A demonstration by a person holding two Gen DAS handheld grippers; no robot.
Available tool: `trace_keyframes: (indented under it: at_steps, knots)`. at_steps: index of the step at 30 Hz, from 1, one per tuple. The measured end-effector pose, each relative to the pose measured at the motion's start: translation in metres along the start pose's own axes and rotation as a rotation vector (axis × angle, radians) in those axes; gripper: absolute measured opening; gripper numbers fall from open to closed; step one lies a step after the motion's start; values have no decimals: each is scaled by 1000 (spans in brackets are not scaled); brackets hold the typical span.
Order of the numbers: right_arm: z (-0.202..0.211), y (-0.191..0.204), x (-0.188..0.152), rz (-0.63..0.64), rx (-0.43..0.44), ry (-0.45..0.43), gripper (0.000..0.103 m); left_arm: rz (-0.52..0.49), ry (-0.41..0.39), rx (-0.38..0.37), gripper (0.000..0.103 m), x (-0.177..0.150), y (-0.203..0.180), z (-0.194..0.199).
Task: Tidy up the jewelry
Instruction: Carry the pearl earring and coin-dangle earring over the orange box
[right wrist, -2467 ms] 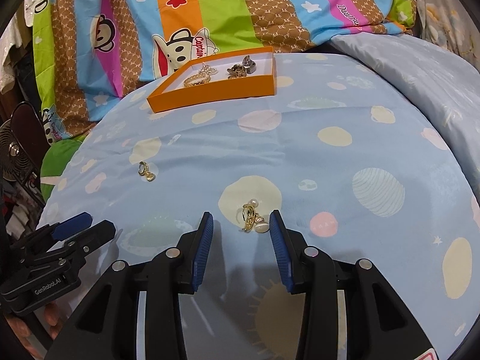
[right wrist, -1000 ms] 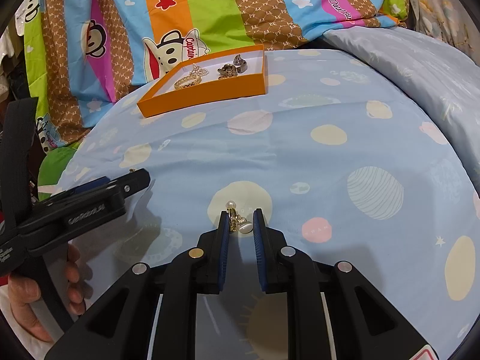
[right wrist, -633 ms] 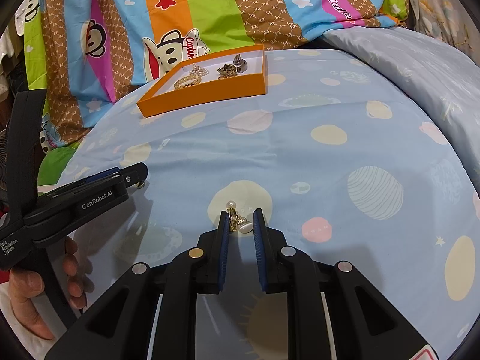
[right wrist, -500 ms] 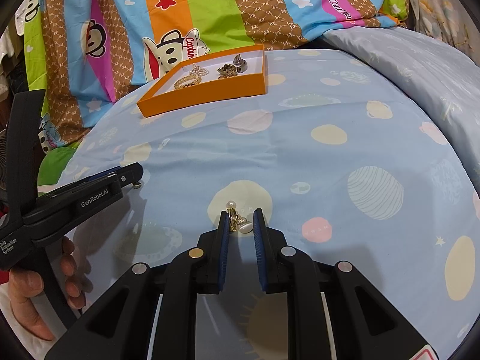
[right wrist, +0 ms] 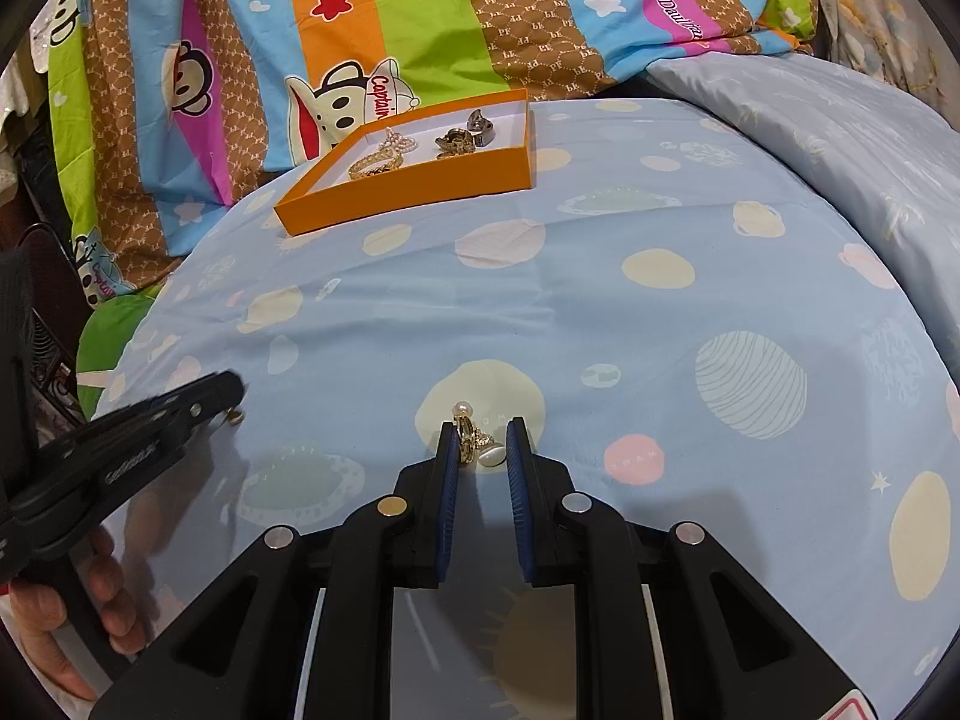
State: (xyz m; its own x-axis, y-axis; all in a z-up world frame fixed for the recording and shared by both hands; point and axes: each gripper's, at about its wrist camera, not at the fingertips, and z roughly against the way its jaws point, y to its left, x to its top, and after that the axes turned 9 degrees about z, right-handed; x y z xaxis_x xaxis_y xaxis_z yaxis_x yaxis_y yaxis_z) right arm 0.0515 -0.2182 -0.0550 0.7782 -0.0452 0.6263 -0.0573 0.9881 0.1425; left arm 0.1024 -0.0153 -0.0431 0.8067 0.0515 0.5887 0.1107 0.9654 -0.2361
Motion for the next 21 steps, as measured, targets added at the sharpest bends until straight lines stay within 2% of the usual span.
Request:
trace_keyframes:
  at_steps: [11, 21]
  knots:
    - [6, 7, -5, 22, 12, -10, 15, 11, 19, -32, 13, -20, 20, 21]
    - [14, 14, -7, 40, 30, -20, 15, 14, 19, -60, 13, -25, 16, 31]
